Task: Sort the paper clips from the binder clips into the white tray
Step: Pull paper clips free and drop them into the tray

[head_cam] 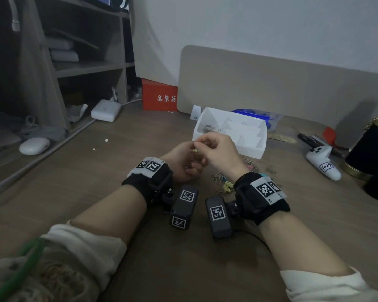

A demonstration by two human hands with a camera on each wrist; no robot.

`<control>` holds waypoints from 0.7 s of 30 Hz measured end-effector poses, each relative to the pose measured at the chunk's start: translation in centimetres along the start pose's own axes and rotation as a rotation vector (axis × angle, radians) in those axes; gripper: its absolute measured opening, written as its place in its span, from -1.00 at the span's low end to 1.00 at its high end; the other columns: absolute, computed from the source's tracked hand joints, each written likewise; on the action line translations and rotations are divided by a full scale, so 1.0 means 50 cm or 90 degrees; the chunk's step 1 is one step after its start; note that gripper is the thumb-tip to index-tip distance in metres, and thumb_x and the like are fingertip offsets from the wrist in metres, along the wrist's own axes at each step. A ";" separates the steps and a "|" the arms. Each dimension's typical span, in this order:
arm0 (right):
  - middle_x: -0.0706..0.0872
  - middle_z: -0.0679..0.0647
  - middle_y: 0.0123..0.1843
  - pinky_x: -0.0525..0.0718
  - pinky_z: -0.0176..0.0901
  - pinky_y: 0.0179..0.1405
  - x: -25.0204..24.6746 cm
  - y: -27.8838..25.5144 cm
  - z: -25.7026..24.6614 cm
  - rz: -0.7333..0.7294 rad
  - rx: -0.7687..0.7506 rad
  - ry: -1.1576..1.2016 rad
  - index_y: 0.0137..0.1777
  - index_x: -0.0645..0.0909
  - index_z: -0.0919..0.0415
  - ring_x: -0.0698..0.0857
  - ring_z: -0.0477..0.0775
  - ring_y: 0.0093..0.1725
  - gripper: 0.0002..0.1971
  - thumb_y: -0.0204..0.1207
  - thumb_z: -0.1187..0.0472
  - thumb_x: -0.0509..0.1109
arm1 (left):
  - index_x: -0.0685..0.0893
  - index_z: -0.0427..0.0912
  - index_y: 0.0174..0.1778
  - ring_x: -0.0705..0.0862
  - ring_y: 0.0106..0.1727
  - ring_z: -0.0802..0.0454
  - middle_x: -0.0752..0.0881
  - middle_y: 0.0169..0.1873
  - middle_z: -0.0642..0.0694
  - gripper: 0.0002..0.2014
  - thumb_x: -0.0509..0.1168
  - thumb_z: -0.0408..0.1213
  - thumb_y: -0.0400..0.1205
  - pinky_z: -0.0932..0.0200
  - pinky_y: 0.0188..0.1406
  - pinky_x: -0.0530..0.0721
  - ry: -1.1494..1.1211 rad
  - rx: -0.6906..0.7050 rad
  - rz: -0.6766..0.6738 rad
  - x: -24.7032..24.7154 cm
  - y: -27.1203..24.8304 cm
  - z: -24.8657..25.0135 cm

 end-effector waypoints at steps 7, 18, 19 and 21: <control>0.73 -0.07 -0.09 0.63 -0.18 0.03 -0.038 -0.005 0.022 -0.051 0.055 -0.188 -0.01 0.71 0.09 0.67 -0.06 -0.01 -0.93 0.55 0.16 0.43 | 0.39 -0.15 -0.41 0.18 -0.81 0.21 0.31 -0.70 0.05 -0.67 0.03 -0.20 0.69 0.41 -0.90 0.03 -0.014 -0.026 0.043 -0.016 0.008 -0.004; 0.60 -0.15 0.05 0.50 -0.25 -0.02 -0.050 -0.056 0.064 -0.338 0.182 -0.427 0.22 0.61 0.01 0.59 -0.09 0.08 -0.55 0.34 0.05 0.62 | 0.42 -0.16 -0.40 0.18 -0.78 0.20 0.34 -0.66 0.04 -0.66 0.03 -0.17 0.70 0.42 -0.88 0.04 -0.008 -0.028 0.057 -0.018 0.009 -0.008; 0.61 -0.17 -0.01 0.50 -0.28 -0.11 -0.049 -0.054 0.067 -0.324 0.183 -0.420 0.17 0.63 0.01 0.60 -0.11 0.01 -0.60 0.36 0.07 0.61 | 0.42 -0.16 -0.40 0.19 -0.78 0.20 0.34 -0.66 0.03 -0.66 0.03 -0.17 0.70 0.42 -0.88 0.05 -0.007 -0.027 0.055 -0.018 0.009 -0.008; 0.63 -0.17 -0.11 0.48 -0.35 -0.26 -0.046 -0.048 0.071 -0.290 0.176 -0.390 0.05 0.65 0.02 0.61 -0.14 -0.11 -0.74 0.40 0.12 0.59 | 0.42 -0.17 -0.39 0.19 -0.78 0.20 0.35 -0.66 0.03 -0.66 0.04 -0.17 0.70 0.41 -0.87 0.05 -0.007 -0.026 0.053 -0.017 0.010 -0.008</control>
Point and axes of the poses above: each hand's wrist, its own y-axis towards the middle knuckle, its own x-axis out of the palm, z = x × y, the point moved 7 cm from there along y, towards the middle knuckle
